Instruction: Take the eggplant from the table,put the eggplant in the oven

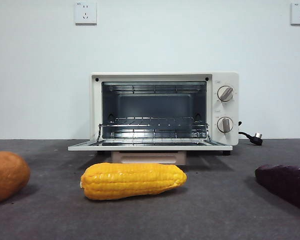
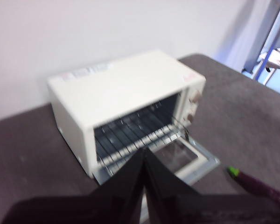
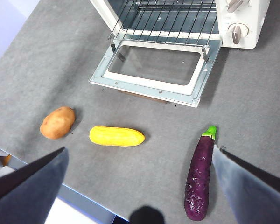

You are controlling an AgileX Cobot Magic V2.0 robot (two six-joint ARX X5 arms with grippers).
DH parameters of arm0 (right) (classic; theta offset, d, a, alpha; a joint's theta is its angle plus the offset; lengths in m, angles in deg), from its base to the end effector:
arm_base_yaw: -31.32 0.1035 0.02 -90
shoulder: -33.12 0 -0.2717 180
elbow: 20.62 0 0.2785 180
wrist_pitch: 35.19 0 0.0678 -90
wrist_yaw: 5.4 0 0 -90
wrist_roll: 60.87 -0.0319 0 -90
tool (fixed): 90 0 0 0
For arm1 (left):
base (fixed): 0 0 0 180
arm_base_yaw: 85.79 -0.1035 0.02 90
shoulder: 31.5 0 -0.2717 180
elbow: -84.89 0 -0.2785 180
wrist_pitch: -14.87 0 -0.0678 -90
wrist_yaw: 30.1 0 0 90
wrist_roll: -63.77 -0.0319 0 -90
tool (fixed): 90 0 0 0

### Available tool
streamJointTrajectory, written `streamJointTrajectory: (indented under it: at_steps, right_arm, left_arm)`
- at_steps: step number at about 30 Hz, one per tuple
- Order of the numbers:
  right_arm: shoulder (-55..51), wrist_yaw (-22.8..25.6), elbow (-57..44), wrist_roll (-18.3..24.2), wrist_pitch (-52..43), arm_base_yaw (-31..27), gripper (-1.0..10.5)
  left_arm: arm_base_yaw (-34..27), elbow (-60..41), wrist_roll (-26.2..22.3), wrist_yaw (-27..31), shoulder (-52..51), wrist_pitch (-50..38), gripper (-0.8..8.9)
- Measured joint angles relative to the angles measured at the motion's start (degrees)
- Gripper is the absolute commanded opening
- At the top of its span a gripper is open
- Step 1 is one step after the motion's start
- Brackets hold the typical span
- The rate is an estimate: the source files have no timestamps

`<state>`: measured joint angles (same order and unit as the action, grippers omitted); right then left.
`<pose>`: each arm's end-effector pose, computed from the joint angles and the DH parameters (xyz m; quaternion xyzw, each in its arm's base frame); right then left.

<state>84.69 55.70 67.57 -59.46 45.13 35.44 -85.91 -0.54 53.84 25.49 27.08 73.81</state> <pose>0.1424 0.0257 0.4163 0.0689 0.3602 0.2682 0.8908 0.1904 -0.0176 0.4623 0.0222 0.1643 -0.3043 0.9381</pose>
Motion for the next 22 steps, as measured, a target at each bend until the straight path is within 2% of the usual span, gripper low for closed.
streamJointTrajectory:
  at_steps: [5, 11, 22]
  right_arm:
    - [0.0, 0.0, 0.0, 0.0, 0.0, 0.0, 5.7]
    - [0.2, 0.0, 0.0, 0.0, 1.0, 0.0, 5.6]
    - [6.5, 9.7, 0.0, 0.1, 7.8, 6.1, 5.6]
  left_arm:
    - [0.0, -13.1, 0.1, -0.9, -8.9, -2.8, -0.06]
    - [-0.1, -22.1, 0.1, -2.9, -16.6, -2.9, -0.06]
    - [0.1, -22.8, 0.1, -4.8, -19.3, -1.8, -0.06]
